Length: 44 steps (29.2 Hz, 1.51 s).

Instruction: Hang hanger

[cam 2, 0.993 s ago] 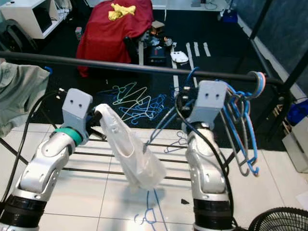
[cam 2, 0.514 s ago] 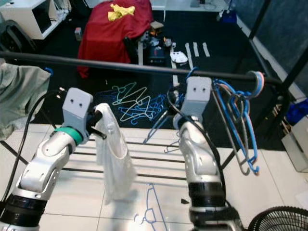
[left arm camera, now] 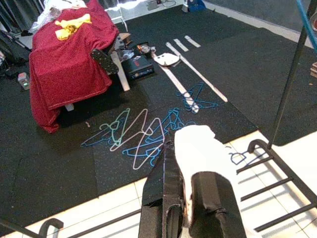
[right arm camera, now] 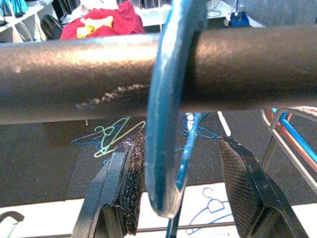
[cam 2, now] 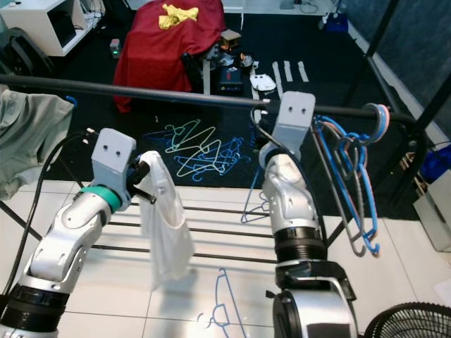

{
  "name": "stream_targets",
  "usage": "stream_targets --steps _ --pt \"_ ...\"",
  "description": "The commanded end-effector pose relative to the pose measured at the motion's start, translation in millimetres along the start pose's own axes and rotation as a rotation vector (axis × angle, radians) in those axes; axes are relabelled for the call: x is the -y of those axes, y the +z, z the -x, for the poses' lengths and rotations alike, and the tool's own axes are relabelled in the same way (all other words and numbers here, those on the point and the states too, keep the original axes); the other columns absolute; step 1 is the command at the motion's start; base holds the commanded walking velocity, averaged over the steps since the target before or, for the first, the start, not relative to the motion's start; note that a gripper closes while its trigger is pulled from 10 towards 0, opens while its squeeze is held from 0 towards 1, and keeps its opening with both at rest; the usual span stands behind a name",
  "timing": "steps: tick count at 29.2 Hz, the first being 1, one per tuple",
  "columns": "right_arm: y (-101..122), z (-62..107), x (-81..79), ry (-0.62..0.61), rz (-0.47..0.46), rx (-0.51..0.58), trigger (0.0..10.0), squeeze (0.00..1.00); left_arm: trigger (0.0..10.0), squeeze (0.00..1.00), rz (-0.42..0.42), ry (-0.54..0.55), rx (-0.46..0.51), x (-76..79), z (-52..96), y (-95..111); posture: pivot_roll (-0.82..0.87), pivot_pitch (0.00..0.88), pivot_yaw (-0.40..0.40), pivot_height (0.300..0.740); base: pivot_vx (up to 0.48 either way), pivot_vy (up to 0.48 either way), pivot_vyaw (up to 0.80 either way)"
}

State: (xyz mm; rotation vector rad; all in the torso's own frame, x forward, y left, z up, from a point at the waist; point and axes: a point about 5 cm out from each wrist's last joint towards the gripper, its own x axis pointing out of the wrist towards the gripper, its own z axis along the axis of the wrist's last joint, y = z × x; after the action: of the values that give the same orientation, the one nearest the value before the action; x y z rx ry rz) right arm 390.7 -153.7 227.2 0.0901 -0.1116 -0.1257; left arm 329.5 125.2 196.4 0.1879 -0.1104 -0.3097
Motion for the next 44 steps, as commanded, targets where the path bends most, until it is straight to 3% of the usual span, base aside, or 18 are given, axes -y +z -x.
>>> stream_targets --steps 1,6,7,8,10,11,32,38,39,44 --pt "-5 -0.2 -1.9 -0.005 -0.006 -0.013 10.0 0.00 10.0 0.00 -0.007 -0.005 0.012 1.4 -1.2 2 0.01 0.050 0.123 0.740 0.000 0.000 0.00" --pt "-7 -1.9 -0.2 -0.013 -0.001 -0.014 10.0 0.00 10.0 0.00 -0.006 -0.007 0.013 2.2 -2.1 2 0.01 0.046 0.123 0.740 0.000 0.000 0.00" --pt "-7 -2.5 0.8 -0.015 0.003 -0.011 9.4 0.00 10.0 0.00 -0.005 -0.007 0.014 2.5 -2.4 2 0.01 0.044 0.121 0.740 0.000 0.000 0.00" --pt "-7 -3.1 1.7 -0.016 0.008 -0.009 4.0 0.00 10.0 0.00 -0.003 -0.007 0.014 2.8 -2.6 2 0.01 0.042 0.119 0.740 0.000 0.000 0.00" --pt "-6 -3.6 2.2 -0.016 0.011 -0.007 4.0 0.00 10.0 0.00 -0.003 -0.007 0.014 2.9 -2.6 2 0.01 0.042 0.119 0.740 0.000 0.000 0.00" --pt "-6 -4.2 2.6 -0.016 0.013 -0.006 0.0 0.00 10.0 0.00 -0.002 -0.006 0.015 3.0 -2.5 2 0.01 0.041 0.118 0.740 0.000 0.000 0.00" --pt "-3 -5.9 5.4 -0.011 0.021 0.021 0.0 0.00 10.0 0.00 0.003 -0.004 0.016 3.4 -3.1 2 0.00 0.045 0.118 0.740 0.000 0.000 0.00" --pt "14 0.9 2.0 0.029 0.085 0.097 0.0 0.00 10.0 0.00 0.006 -0.004 0.016 4.2 -2.6 2 -0.01 0.051 0.115 0.740 0.000 0.000 0.00" --pt "17 7.1 2.4 0.044 0.098 0.104 10.0 0.00 10.0 0.00 0.007 -0.005 0.016 4.6 -2.5 2 -0.01 0.056 0.112 0.740 0.000 0.000 0.00" --pt "9 25.0 11.2 0.055 0.129 0.070 10.0 0.00 10.0 0.00 0.015 -0.022 0.019 6.6 -2.3 2 -0.03 0.067 0.106 0.740 0.000 0.000 0.00"
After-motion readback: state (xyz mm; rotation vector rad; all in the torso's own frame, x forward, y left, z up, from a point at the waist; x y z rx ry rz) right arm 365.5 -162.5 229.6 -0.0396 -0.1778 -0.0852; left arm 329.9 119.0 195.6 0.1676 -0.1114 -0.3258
